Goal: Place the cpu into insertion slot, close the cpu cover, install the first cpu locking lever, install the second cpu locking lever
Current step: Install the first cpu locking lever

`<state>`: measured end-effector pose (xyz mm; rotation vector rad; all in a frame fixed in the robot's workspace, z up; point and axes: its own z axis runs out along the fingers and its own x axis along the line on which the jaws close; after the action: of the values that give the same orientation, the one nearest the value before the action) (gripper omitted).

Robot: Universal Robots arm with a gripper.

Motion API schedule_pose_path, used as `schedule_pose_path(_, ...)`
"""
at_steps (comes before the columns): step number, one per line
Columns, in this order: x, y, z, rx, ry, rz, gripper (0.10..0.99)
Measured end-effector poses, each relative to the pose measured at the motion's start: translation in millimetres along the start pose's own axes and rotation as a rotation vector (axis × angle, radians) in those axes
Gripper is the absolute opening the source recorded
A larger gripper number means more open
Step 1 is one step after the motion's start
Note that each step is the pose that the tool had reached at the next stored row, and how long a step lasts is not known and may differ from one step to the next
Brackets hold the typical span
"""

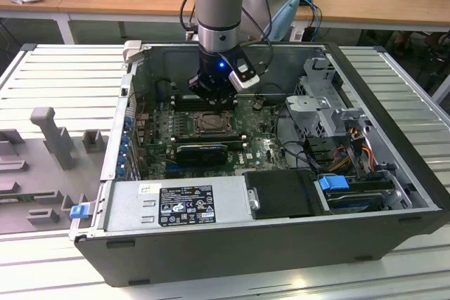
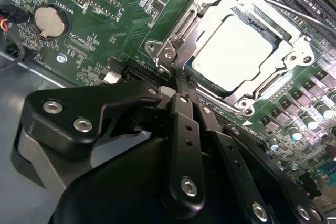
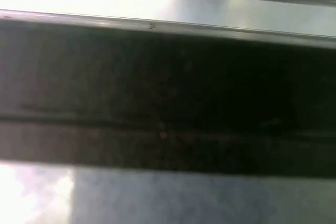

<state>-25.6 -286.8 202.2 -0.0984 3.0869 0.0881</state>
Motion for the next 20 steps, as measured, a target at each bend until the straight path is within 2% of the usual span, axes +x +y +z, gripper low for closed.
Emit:
schedule_pose_path(3,0.0,-0.3,1.1,0.002,0.0006,0.0,0.106)
schedule_pose_path(7,-0.5,-0.2,1.1,-0.003,-0.0004,0.0,0.106)
schedule_pose_path(9,-0.9,0.2,-2.3,-0.004,-0.001,0.0,0.106)
schedule_pose_path(12,-1.4,0.6,-13.8,-0.003,-0.0001,0.0,0.106)
schedule_pose_path(20,-1.2,-3.1,-14.1,-0.002,0.0,0.0,0.106)
